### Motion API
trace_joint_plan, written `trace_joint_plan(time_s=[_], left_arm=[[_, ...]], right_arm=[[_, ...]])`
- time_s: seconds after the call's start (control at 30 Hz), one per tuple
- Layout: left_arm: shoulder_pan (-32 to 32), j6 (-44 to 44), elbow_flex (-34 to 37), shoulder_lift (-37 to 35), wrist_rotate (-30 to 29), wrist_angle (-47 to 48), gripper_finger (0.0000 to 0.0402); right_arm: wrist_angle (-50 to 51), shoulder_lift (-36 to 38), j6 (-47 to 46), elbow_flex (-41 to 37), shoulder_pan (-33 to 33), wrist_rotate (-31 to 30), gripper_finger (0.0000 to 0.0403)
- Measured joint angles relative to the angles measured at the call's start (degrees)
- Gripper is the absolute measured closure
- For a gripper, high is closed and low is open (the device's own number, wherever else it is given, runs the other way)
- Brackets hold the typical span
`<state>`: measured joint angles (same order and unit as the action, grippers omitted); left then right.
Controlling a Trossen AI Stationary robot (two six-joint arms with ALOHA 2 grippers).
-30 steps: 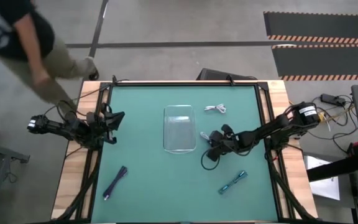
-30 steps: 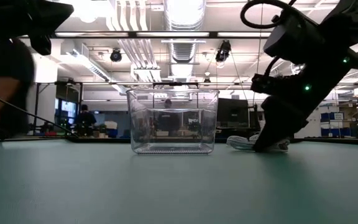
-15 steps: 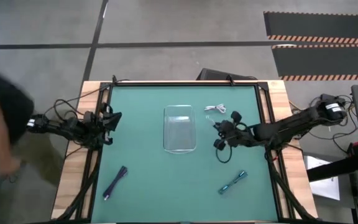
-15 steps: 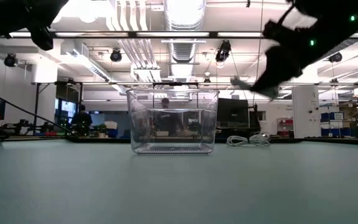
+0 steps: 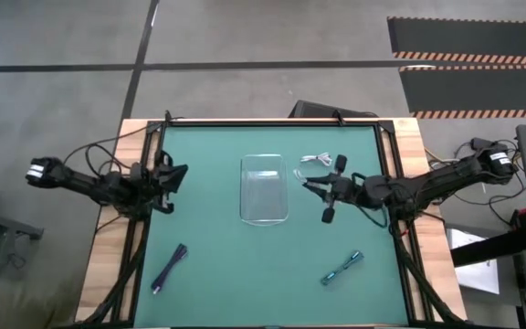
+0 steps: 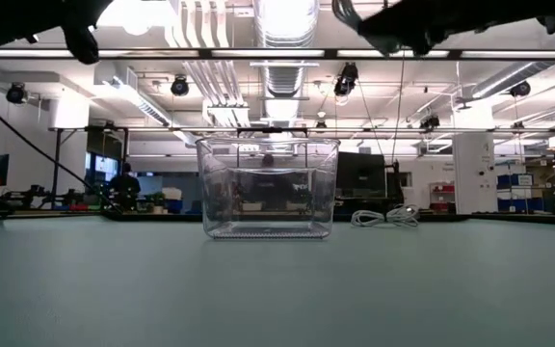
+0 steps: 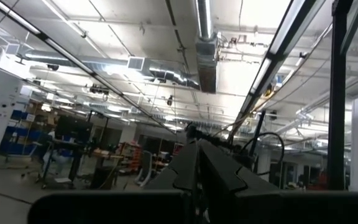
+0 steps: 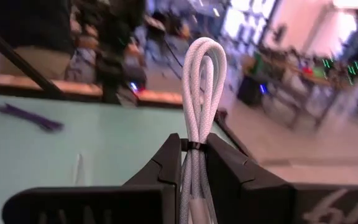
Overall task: Pick and place USB-C Cables
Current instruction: Put the bottom white charger cable into the transparent bin
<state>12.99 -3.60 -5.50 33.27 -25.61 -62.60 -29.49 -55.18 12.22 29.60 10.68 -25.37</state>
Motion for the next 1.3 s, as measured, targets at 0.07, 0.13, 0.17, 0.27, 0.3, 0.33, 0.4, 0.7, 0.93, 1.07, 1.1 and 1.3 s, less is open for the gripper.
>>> trace_joint_plan(time_s=[0.07,0.13,0.17,0.27,0.3,0.33,0.4,0.7,0.93,1.07,1.1,1.3], left_arm=[[0.0,0.0,-1.4,3.2,0.0,-2.4,0.0400],[0.0,0.0,-3.3,6.8,0.0,-3.1,0.0400],[0.0,0.0,-4.5,8.7,0.1,-3.1,0.0400],[0.0,0.0,-8.3,14.6,0.3,-3.1,0.0400],[0.0,0.0,-9.7,16.7,0.3,-3.1,0.0400],[0.0,-0.1,-11.1,18.7,0.3,-2.8,0.0400],[0.0,-0.2,-14.0,23.0,0.4,-2.2,0.0400],[0.0,-1.8,-28.1,40.1,0.4,-3.1,0.0400],[-0.2,-1.7,-35.4,50.5,0.4,-2.9,0.0400],[-0.3,-1.6,-38.8,55.0,0.4,-2.8,0.0400],[-0.3,-1.7,-39.7,55.7,0.3,-2.8,0.0400],[-0.5,-4.2,-45.9,60.0,0.2,-2.9,0.0400]], right_arm=[[-3.4,-0.1,1.8,-0.5,0.0,1.4,0.0364],[-6.8,-0.2,2.9,-1.1,0.0,2.9,0.0363],[-8.8,-0.2,3.3,-1.3,-0.1,3.8,0.0360],[-13.7,-0.2,3.5,-2.4,-0.1,7.9,0.0354],[-14.5,-0.2,3.7,-2.7,-0.1,9.2,0.0354],[-15.0,-0.2,3.9,-2.9,-0.1,10.2,0.0354],[-16.3,-0.2,4.2,-3.4,-0.1,12.0,0.0355],[-32.8,-0.5,5.4,-8.0,-0.1,16.6,0.0356],[-40.4,-0.4,6.1,-12.7,-0.1,16.8,0.0355],[-45.9,-0.4,6.9,-14.6,-0.1,17.0,0.0355],[-46.9,-0.4,6.9,-15.0,-0.1,17.4,0.0355],[-47.9,-0.4,6.9,-15.6,-0.1,19.7,0.0355]])
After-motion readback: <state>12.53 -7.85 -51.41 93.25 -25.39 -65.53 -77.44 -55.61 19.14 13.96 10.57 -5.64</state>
